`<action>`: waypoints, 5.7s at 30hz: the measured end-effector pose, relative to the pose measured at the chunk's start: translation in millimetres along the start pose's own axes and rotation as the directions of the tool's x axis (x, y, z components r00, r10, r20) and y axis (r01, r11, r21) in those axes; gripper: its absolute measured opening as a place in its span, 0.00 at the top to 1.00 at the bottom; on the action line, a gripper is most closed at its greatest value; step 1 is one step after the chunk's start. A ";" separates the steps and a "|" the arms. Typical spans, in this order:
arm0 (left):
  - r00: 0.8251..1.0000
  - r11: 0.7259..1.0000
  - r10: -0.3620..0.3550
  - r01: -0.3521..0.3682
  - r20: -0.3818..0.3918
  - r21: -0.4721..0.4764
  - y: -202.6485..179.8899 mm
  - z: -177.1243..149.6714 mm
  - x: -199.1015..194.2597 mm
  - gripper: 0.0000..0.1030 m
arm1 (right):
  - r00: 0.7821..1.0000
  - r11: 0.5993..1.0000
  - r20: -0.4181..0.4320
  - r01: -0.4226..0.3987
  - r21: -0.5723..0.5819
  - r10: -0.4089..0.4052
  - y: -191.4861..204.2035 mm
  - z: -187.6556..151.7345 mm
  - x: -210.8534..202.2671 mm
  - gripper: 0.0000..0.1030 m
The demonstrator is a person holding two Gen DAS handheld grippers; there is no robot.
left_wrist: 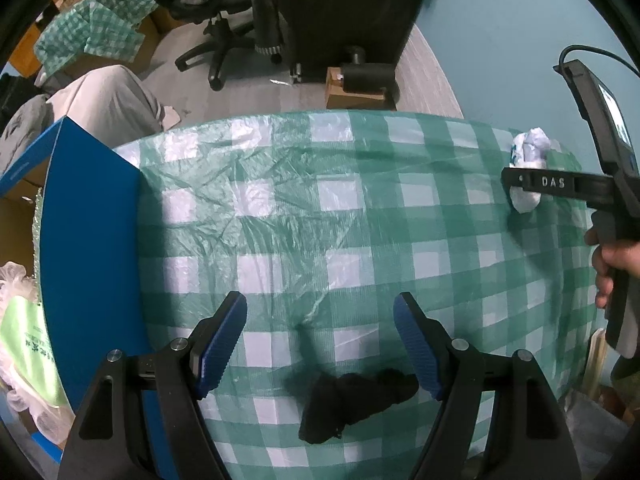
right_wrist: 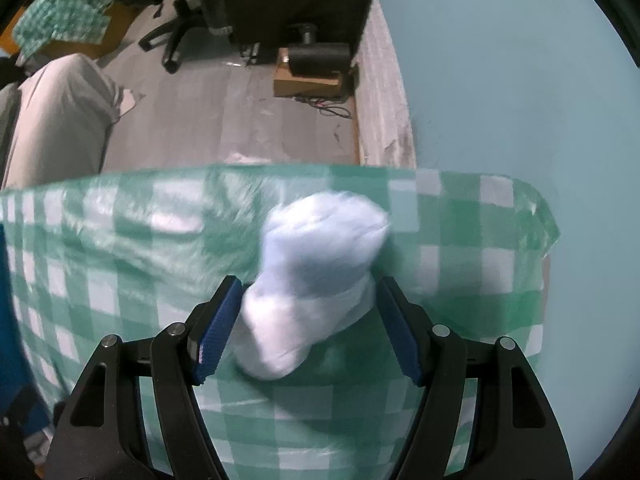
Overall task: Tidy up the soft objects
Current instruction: 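Grasp the black sock with the left tool while the right tool grasps the white bundle, then carry the black sock and white bundle toward the cardboard box, then lower the sock and bundle into the box and open both tools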
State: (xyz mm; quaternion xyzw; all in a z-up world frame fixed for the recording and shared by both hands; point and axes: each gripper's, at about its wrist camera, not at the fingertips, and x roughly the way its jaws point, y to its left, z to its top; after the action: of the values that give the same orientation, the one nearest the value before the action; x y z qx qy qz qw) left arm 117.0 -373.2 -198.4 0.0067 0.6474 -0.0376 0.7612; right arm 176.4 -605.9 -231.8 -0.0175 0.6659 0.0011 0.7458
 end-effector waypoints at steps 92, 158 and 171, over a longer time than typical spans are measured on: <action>0.988 0.994 -0.067 0.054 0.141 0.092 45.1 -42.1 -92.0 0.65 | 0.963 0.944 0.148 -0.180 -0.275 0.227 123.5 -123.1 -151.2 0.80; 0.995 0.983 0.048 -0.032 0.083 -0.183 286.7 -4.6 -59.8 0.63 | 0.932 0.777 -0.026 -0.316 -0.545 0.361 403.2 -48.0 -126.8 0.79; 0.987 0.983 0.109 -0.089 0.119 -0.163 286.1 -12.5 -78.2 0.27 | 0.948 0.792 0.019 -0.255 -0.554 0.318 408.3 -51.6 -136.3 0.51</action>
State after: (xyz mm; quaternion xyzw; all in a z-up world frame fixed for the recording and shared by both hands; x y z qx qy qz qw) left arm 111.2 -83.3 -134.4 -0.0232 0.5971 0.0512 0.8002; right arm 99.6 -196.3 -112.3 -0.1275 0.5901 0.3044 0.7368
